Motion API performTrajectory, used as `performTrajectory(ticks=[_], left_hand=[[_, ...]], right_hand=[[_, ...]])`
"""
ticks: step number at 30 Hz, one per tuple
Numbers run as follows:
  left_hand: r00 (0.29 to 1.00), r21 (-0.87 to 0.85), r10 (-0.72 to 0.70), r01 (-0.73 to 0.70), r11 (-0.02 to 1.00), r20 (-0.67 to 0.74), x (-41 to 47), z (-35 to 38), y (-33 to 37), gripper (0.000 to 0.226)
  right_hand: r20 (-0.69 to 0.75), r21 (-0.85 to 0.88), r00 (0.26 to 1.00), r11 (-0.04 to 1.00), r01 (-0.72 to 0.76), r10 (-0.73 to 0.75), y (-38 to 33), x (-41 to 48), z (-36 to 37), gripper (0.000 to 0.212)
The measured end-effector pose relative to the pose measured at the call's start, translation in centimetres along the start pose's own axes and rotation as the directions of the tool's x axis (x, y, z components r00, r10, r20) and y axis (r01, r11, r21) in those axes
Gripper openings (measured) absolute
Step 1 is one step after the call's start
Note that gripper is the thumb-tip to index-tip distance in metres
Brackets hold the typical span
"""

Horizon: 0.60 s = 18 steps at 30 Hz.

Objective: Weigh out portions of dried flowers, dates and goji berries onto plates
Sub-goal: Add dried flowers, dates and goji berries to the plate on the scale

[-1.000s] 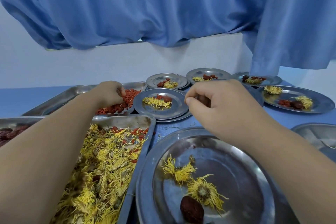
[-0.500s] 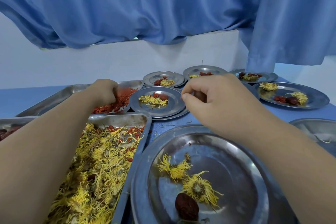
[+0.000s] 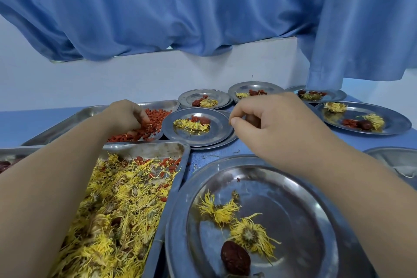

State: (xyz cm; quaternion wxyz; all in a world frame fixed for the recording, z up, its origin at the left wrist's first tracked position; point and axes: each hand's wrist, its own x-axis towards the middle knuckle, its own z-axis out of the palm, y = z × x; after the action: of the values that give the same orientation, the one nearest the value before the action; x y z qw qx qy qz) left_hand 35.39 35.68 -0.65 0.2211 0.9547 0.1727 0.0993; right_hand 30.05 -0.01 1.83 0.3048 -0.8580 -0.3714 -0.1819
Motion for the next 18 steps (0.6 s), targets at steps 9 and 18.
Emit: performTrajectory(ticks=[9, 18], left_hand=[[0.998, 0.002, 0.047, -0.047, 0.999, -0.047, -0.32, -0.28, 0.15, 0.018], [0.999, -0.037, 0.037, -0.037, 0.999, 0.003, -0.64, -0.47, 0.36, 0.022]], right_hand=[[0.004, -0.004, 1.0, 1.0, 0.005, -0.005, 0.03, -0.04, 0.15, 0.019], [0.012, -0.036, 1.0, 0.999, 0.011, -0.011, 0.26, 0.09, 0.03, 0.018]])
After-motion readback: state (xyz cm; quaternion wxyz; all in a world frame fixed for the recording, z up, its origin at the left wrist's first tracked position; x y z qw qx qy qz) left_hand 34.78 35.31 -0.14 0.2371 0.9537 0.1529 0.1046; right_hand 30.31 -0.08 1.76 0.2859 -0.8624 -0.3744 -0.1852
